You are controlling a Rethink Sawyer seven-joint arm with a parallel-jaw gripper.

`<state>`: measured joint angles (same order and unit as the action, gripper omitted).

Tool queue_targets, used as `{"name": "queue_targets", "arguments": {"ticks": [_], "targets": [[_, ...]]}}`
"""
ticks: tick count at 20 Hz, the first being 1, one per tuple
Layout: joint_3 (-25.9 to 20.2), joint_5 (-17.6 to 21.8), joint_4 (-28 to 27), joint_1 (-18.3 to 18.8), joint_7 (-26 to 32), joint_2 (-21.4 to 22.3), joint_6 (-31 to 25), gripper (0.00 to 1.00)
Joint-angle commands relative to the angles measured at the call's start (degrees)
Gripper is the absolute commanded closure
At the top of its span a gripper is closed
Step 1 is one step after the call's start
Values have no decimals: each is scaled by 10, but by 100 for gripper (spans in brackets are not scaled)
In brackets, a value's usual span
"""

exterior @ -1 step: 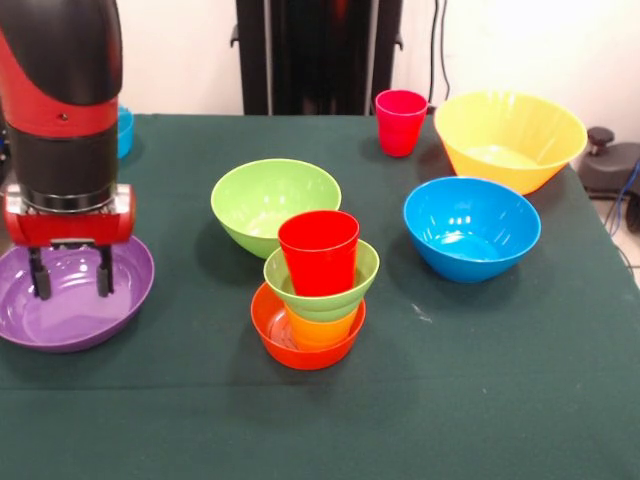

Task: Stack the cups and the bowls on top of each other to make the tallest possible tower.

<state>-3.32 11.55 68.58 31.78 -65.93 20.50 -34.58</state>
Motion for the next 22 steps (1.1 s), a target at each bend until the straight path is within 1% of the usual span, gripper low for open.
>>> {"name": "queue_targets", "arguments": {"ticks": [1, 7, 15, 19, 21, 22], "targets": [[-37, -8, 54, -4, -74, -27, -1, 0], [-38, -8, 65, -3, -76, -25, 6, 0], [-52, -24, 85, 4, -79, -23, 12, 0], [-44, -13, 80, -1, -78, -33, 28, 0], [-28, -1, 70, -13, -81, -36, 32, 0], [-16, 11, 62, -18, -83, -44, 44, 0]]}}
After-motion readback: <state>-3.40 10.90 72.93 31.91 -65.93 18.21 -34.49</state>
